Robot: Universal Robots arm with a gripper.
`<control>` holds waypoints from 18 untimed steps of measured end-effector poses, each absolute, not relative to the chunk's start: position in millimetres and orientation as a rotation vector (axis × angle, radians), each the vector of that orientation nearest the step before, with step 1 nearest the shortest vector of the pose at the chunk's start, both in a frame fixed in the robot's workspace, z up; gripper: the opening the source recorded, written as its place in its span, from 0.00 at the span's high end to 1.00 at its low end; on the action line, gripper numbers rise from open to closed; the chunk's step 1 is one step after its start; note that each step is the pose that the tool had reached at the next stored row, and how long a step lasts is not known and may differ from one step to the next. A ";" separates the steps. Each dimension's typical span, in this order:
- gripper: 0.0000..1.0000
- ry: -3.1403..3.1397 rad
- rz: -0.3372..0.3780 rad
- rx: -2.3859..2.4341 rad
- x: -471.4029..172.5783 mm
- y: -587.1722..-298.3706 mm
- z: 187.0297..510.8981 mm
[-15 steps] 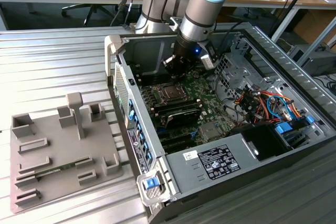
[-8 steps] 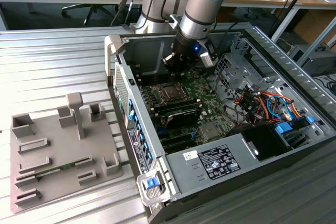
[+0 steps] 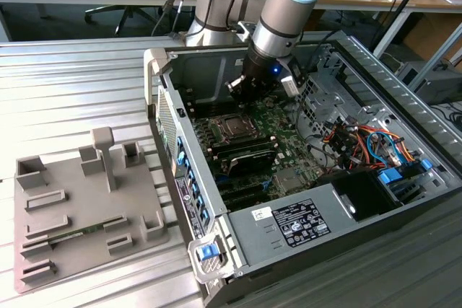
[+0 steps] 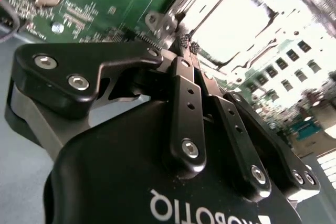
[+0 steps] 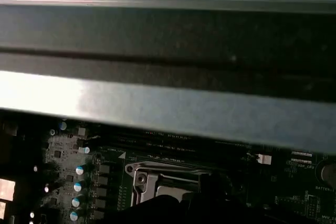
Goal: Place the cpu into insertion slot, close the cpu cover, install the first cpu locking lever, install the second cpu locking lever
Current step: 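Install the first cpu locking lever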
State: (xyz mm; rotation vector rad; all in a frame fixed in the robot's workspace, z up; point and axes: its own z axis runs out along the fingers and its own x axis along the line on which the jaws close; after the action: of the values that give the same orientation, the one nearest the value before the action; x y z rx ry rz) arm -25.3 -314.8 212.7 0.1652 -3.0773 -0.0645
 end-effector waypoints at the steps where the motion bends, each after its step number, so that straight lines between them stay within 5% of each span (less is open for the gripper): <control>1: 0.89 -3.077 -0.066 0.165 -25.2 -317.0 212.7; 18: 0.89 -3.073 -0.082 0.165 -17.1 -338.5 213.3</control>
State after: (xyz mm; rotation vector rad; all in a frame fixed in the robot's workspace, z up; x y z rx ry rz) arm -17.1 -338.5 213.3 0.1654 -3.0726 -0.0821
